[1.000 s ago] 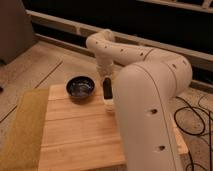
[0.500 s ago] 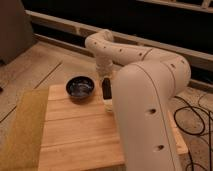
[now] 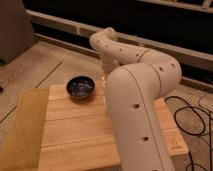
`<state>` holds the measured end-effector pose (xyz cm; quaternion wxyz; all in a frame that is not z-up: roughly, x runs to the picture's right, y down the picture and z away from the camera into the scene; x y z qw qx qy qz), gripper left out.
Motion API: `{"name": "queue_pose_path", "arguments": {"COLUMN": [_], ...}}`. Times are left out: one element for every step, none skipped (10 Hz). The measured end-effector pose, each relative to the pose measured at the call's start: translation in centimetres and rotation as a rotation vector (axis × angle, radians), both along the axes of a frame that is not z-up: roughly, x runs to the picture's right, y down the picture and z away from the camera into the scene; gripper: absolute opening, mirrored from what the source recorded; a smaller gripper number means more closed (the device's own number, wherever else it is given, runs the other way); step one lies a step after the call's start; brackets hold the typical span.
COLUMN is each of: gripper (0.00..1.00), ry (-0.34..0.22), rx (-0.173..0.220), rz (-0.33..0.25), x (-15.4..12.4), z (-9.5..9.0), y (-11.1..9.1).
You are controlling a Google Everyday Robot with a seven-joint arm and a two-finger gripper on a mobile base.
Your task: Place the eraser on the white sponge
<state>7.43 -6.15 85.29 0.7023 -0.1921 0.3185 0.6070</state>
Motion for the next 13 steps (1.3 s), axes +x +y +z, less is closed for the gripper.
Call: {"name": "queue_pose_path", "arguments": {"gripper": [0.0, 0.0, 0.0, 0.0, 0.0, 0.0, 0.0, 0.0, 0.0, 0.0, 0.0, 0.0, 0.0], "ry": [0.004, -0.001, -0.014, -0.036, -0.053, -0.088, -0.112, -0.145, -0.181, -0.222, -0.254, -0.292, -0.312], "rx": [0.011, 0.028, 0.047, 0.083, 0.118, 0.184, 0.212, 0.239, 0.26, 0.264, 0.261, 0.246, 0.229], "rz": [0.004, 0.01, 0.016, 0.02, 0.017, 0.005, 0.001, -0.009, -0.017, -0.02, -0.028, -0.038, -0.043], "x": [1.3, 2.6, 3.7, 4.8, 5.4, 6.4, 6.7, 6.7, 6.5, 5.9, 5.1, 3.8, 3.2], "z": [0.9, 1.9, 3.0, 4.5, 5.5, 7.1, 7.7, 8.4, 8.9, 9.5, 9.9, 10.7, 11.2], "y": [-0.6, -1.3, -1.8, -2.5, -3.2, -4.5, -5.0, -5.3, -5.6, -5.4, -5.1, -4.5, -3.9]}}
